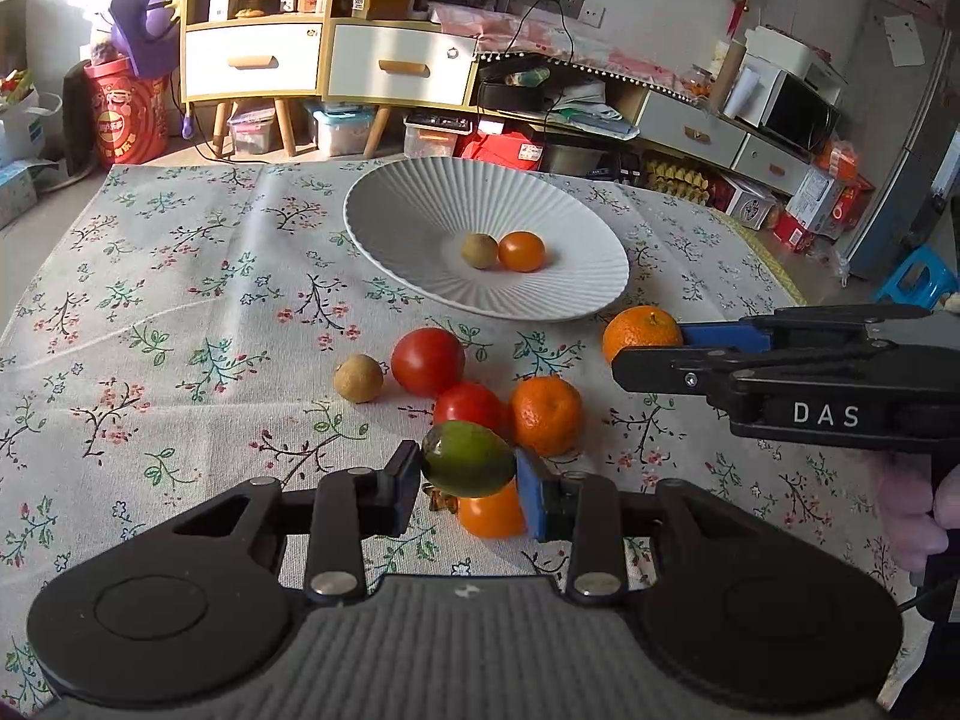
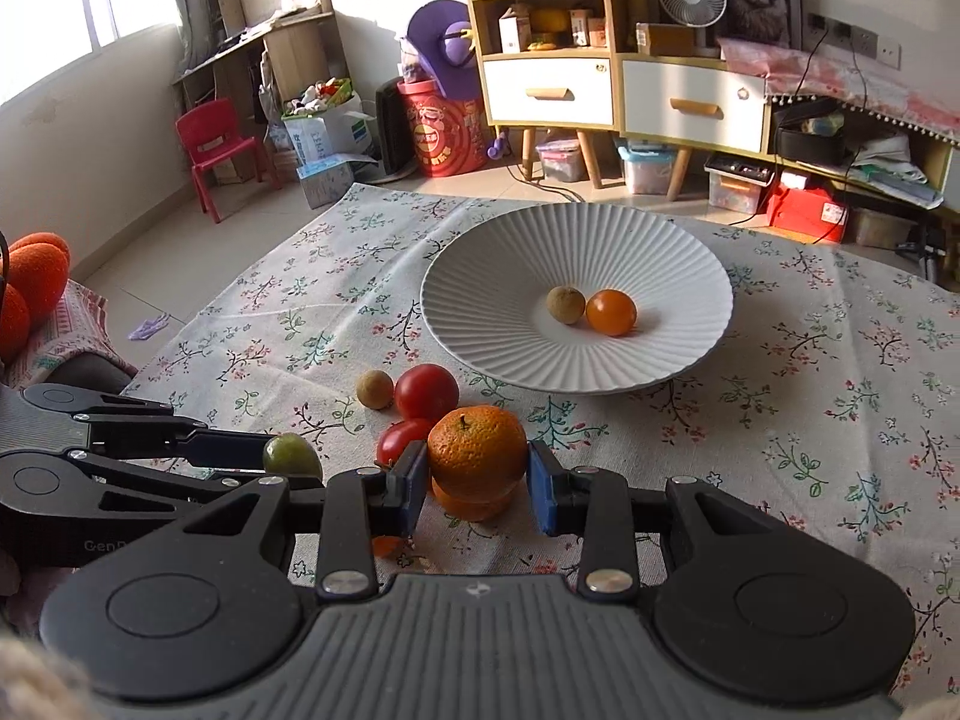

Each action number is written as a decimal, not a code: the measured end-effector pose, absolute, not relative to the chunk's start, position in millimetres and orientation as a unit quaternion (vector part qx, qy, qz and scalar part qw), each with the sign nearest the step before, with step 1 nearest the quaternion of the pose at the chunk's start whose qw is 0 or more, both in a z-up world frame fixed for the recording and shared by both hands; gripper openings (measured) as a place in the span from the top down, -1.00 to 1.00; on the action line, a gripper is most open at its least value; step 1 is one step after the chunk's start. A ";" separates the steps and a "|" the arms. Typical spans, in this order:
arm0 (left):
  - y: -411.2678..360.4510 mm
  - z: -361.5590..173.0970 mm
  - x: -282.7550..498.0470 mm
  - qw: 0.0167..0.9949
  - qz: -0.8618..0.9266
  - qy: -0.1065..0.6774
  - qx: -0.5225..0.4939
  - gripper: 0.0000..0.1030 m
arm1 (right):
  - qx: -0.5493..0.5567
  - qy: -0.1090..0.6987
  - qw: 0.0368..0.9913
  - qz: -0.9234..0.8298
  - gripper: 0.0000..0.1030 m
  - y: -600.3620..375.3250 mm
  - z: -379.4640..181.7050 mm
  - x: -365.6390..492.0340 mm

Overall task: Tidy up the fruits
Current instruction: 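Carry the lime and mandarin into the white bowl while both tools open to release, then withdraw both open tools from the bowl toward the remaining fruit, then grasp a stemmed orange with the left tool while the right tool grasps a large mandarin, then carry the orange and mandarin into the white bowl while both tools open to release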

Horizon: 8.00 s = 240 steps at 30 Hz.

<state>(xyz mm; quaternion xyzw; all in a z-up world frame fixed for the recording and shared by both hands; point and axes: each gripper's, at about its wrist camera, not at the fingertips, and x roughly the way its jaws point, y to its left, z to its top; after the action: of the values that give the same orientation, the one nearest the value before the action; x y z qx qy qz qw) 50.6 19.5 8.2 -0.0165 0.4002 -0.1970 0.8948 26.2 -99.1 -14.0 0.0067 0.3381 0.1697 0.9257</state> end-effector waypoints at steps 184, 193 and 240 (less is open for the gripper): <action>15.3 -36.5 41.8 0.886 -0.233 0.400 -0.031 0.29 | 0.011 0.345 0.918 0.196 0.27 -96.9 -68.4 35.4; 16.3 -34.3 41.7 0.886 -0.226 0.404 -0.020 0.31 | 0.031 0.348 0.915 0.201 0.30 -102.9 -67.8 36.0; -25.5 3.7 99.9 0.910 -0.185 0.367 -0.062 0.31 | 0.111 0.298 0.936 0.153 0.31 -164.9 -23.2 91.5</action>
<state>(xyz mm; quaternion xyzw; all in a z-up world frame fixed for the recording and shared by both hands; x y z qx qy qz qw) 99.9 -25.5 3.7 -0.0618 0.3667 -0.1852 0.9096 91.5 -164.9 -23.2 0.1105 0.2977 0.1529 0.9358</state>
